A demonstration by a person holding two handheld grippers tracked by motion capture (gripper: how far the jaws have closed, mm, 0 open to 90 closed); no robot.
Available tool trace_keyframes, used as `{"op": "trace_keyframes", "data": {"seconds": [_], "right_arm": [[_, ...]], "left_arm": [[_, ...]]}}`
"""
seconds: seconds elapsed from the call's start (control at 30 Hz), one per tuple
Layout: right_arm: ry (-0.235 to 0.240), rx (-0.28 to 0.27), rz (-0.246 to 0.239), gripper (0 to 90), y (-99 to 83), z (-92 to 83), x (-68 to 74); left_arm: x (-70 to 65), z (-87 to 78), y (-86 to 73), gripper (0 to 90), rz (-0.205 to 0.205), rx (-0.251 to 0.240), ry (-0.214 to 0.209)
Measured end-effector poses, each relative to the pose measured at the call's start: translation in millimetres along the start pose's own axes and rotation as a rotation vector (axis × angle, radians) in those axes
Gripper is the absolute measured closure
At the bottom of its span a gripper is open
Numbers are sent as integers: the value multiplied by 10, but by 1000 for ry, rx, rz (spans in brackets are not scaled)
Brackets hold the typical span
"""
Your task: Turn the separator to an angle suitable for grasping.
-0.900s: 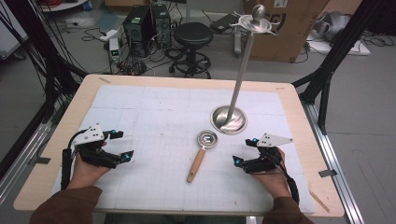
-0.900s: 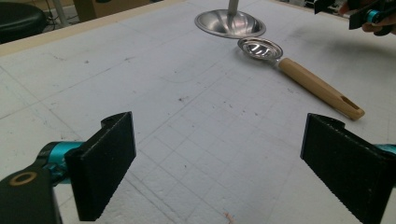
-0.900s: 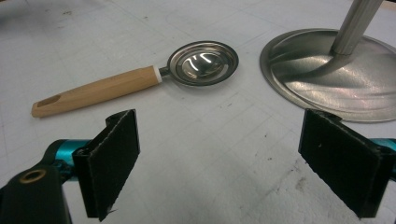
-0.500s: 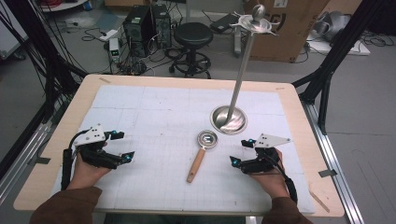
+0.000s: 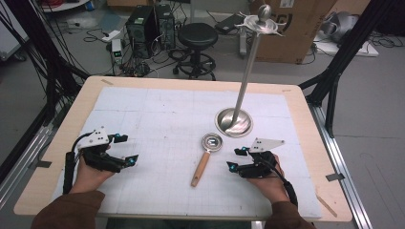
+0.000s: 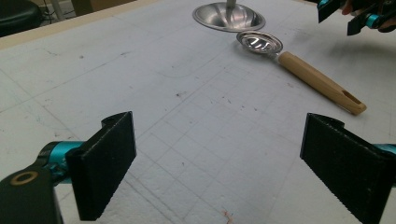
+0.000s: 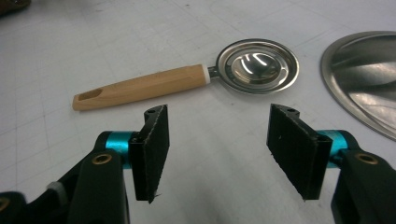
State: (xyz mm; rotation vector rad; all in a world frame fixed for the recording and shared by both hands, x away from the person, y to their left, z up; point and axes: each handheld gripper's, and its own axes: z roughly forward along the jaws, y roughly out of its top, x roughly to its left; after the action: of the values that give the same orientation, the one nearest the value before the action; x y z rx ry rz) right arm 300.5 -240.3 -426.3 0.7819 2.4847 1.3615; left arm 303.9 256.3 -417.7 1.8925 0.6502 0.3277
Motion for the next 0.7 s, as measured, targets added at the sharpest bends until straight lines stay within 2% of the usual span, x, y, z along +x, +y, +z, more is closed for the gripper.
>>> {"op": "trace_keyframes", "data": {"seconds": [0.2, 0.27, 0.33, 0.57, 0.7], "right_arm": [[18, 25, -18, 420, 38, 87, 65], [52, 48, -25, 504, 53, 141, 93], [74, 62, -40, 536, 63, 177, 119], [113, 96, -79, 705, 130, 323, 246], [120, 108, -81, 747, 161, 397, 295]], "left_arm": [[0, -3, 2, 112, 0, -4, -2], [1, -4, 2, 113, 0, -4, -4], [2, -2, 1, 113, 0, -3, -3], [2, 2, 0, 114, -2, -4, -2], [0, 4, 0, 114, -3, -3, -1]]}}
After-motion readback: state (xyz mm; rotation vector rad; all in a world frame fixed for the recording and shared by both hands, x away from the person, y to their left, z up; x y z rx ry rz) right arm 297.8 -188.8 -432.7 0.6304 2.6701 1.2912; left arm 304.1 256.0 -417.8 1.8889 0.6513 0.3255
